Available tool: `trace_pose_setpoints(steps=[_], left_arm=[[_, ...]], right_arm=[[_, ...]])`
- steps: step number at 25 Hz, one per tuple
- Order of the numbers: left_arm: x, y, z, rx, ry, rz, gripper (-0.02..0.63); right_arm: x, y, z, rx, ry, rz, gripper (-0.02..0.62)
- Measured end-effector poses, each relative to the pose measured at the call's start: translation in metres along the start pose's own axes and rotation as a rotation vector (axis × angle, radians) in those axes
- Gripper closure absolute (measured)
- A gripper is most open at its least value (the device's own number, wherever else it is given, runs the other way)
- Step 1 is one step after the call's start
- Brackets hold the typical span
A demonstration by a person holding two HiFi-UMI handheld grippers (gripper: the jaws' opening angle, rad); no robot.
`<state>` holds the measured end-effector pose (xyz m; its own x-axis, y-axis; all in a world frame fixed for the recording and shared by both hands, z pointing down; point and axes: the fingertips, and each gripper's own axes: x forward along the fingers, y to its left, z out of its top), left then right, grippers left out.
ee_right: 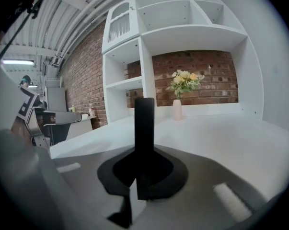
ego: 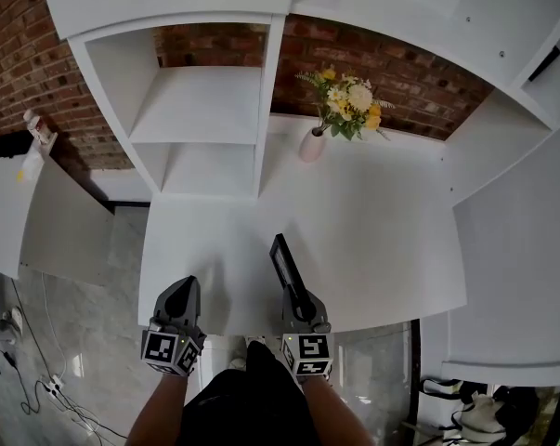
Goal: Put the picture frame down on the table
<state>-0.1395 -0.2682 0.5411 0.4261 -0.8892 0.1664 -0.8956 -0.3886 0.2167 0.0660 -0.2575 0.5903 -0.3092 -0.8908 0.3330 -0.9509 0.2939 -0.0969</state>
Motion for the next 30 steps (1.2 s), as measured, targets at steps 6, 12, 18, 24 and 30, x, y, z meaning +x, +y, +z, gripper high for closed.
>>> trace_pose_setpoints(steps=[6, 12, 18, 24, 30], left_arm=[[0.004, 0.005, -0.007, 0.000, 0.016, 0.014, 0.612], [0.009, 0.007, -0.007, 0.003, 0.018, 0.027, 0.612], [0.012, 0.007, -0.010, 0.000, 0.027, 0.023, 0.612], [0.014, 0.005, -0.011, -0.004, 0.049, 0.012, 0.612], [0.016, 0.006, -0.011, -0.006, 0.040, 0.009, 0.612]], right_arm=[[0.013, -0.004, -0.009, 0.000, 0.040, 0.005, 0.580], [0.023, -0.002, -0.022, 0.028, 0.111, 0.028, 0.580], [0.028, 0.001, -0.022, 0.031, 0.127, 0.049, 0.575], [0.024, 0.000, 0.005, -0.019, 0.028, 0.060, 0.419], [0.005, 0.004, 0.034, -0.123, -0.076, 0.061, 0.411]])
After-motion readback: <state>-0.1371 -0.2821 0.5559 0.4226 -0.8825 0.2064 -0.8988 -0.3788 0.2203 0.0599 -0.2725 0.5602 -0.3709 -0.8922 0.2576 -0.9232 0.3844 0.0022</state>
